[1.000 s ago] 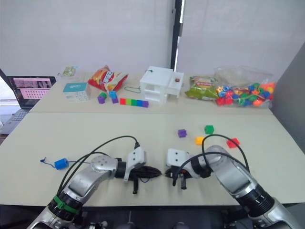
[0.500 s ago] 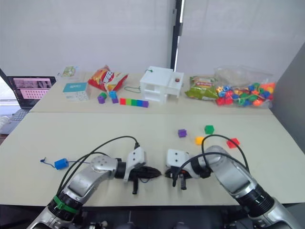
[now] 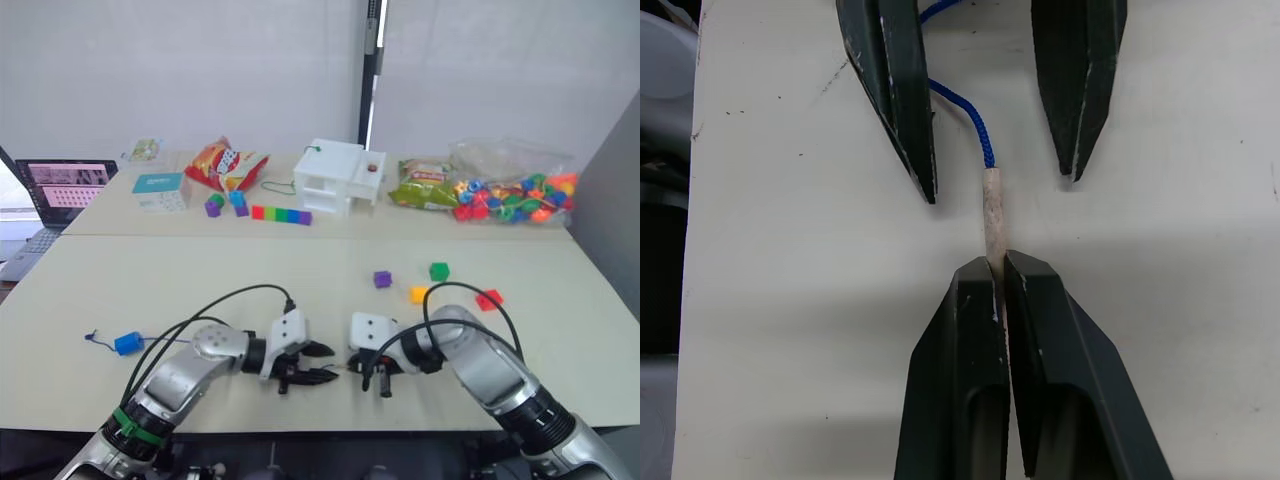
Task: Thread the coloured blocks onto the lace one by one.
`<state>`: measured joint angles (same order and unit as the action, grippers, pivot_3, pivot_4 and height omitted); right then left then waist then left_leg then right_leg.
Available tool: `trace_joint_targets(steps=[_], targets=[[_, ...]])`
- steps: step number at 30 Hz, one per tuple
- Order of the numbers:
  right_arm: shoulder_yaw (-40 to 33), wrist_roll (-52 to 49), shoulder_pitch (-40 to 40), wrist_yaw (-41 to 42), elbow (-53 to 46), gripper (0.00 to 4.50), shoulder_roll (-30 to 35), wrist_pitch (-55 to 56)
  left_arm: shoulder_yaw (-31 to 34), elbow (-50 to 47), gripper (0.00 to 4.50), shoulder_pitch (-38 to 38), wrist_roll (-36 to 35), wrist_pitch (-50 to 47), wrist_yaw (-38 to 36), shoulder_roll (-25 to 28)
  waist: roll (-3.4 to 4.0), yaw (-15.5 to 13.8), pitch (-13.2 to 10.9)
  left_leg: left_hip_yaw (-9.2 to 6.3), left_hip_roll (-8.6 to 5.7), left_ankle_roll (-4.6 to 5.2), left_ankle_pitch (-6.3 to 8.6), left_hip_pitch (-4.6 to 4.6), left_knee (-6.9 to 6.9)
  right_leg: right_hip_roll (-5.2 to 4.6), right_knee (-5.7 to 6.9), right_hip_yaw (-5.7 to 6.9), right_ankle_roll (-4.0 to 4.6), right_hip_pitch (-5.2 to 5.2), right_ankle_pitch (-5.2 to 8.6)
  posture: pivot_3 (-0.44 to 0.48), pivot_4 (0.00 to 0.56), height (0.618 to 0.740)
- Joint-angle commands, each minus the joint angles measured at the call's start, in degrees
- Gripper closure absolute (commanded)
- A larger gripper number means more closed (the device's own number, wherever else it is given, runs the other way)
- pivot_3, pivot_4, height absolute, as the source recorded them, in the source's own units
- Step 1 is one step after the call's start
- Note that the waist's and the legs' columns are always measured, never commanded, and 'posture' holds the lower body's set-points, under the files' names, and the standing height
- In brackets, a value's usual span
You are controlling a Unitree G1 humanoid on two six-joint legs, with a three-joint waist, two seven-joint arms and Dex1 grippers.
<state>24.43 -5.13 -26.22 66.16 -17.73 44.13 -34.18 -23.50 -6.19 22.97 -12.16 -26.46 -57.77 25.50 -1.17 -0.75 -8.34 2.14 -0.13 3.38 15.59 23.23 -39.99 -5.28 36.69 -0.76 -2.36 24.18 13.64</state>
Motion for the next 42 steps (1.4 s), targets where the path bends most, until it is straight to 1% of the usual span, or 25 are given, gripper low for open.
trace_joint_targets(steps=[1,5,6,20,23,26,29,32,33,35,37,40,42], targets=[[-0.2,0.2,-0.8,0.1,-1.2,4.5,0.2,-0.1,-0.6,-0.5,3.01,1.3,0.6,0.5,-0.4,-0.3,0.0,0.0,0.0,0.0,0.0,0.0,0.0,0.0,0.0,0.0,0.0,0.0,0.0,0.0,0.0,0.0,0.15,0.74],[-0.2,0.1,-0.7,0.0,-1.5,4.5,0.3,-0.2,0.0,0.0,4.33,1.7,0.3,0.2,-0.1,-1.1,0.0,0.0,0.0,0.0,0.0,0.0,0.0,0.0,0.0,0.0,0.0,0.0,0.0,0.0,0.0,0.0,0.15,0.74],[-0.2,0.1,-0.6,0.0,-1.5,4.5,0.3,-0.2,0.1,0.1,4.43,1.8,0.4,0.3,-0.2,-1.2,0.0,0.0,0.0,0.0,0.0,0.0,0.0,0.0,0.0,0.0,0.0,0.0,0.0,0.0,0.0,0.0,0.15,0.74],[-0.9,0.2,0.8,-1.0,-2.4,4.5,0.1,0.1,0.3,0.2,4.43,1.8,0.2,0.4,-0.7,-1.4,0.0,0.0,0.0,0.0,0.0,0.0,0.0,0.0,0.0,0.0,0.0,0.0,0.0,0.0,0.0,0.0,0.15,0.74],[-2.9,-0.3,1.9,-3.2,-3.7,3.52,0.0,-2.0,0.5,0.1,4.5,1.8,0.0,0.5,-1.3,-1.1,0.0,0.0,0.0,0.0,0.0,0.0,0.0,0.0,0.0,0.0,0.01,0.0,0.0,0.01,0.0,0.0,0.15,0.74],[-6.6,-2.6,2.9,-5.4,-5.2,2.5,-0.5,-5.1,0.8,0.2,4.5,1.7,-0.1,0.6,-1.6,-0.8,0.0,0.0,0.0,0.0,0.0,0.0,0.0,0.01,0.0,-0.01,0.0,-0.01,0.0,0.01,0.0,0.0,0.15,0.74],[-12.2,-5.2,5.8,-8.1,-7.6,1.47,-0.2,-8.9,1.2,0.0,4.5,1.3,-0.1,0.7,-2.1,0.0,0.0,-0.1,0.0,-0.03,0.01,0.0,0.0,0.01,0.0,-0.01,0.01,0.0,0.0,0.0,0.0,0.0,0.15,0.74],[-20.1,-8.3,10.8,-12.0,-10.1,0.46,-0.9,-13.5,1.9,-1.1,4.5,0.1,-0.3,0.6,-2.1,1.2,0.0,-0.2,0.0,-0.04,0.01,0.0,0.0,0.01,0.01,-0.02,0.0,0.0,0.0,-0.01,0.0,0.0,0.15,0.74],[-22.2,-9.1,12.2,-13.3,-10.7,0.06,-1.2,-14.6,2.1,-1.6,4.5,-0.3,-0.5,0.4,-2.0,1.5,0.0,-0.1,0.0,-0.04,0.01,0.0,0.0,0.03,0.02,-0.03,-0.01,0.0,0.0,-0.01,0.0,0.0,0.15,0.74],[-32.1,-9.8,16.4,-20.6,-10.9,0.02,-5.8,-17.2,3.8,-3.2,4.5,-1.6,-1.5,-0.7,-1.4,2.2,-0.01,-0.1,0.0,-0.04,0.02,0.0,0.0,0.03,0.05,-0.03,-0.01,-0.01,0.0,0.0,0.0,0.0,0.15,0.74],[-40.2,-9.6,18.9,-27.7,-11.0,0.02,-10.7,-18.2,5.3,-4.8,4.5,-2.7,-2.5,-1.6,-1.1,2.9,0.01,-0.1,0.0,-0.06,0.05,0.0,0.0,0.03,0.06,-0.03,0.0,-0.02,0.0,0.0,0.0,0.0,0.15,0.74],[-46.4,-8.3,19.9,-36.9,-10.2,0.02,-17.0,-17.0,6.5,-6.3,4.5,-3.8,-3.6,-2.6,-0.6,3.4,0.02,-0.1,0.0,-0.03,0.02,-0.01,0.0,0.01,0.11,-0.08,0.02,-0.06,0.0,0.02,0.0,0.0,0.15,0.74],[-48.5,-7.5,19.1,-42.3,-8.8,0.02,-20.5,-15.8,7.0,-7.1,4.5,-4.2,-4.1,-3.3,-0.3,3.5,0.03,0.0,0.0,-0.03,0.04,-0.03,-0.01,-0.04,0.12,-0.04,0.03,-0.05,0.0,-0.01,0.0,0.0,0.15,0.74]])
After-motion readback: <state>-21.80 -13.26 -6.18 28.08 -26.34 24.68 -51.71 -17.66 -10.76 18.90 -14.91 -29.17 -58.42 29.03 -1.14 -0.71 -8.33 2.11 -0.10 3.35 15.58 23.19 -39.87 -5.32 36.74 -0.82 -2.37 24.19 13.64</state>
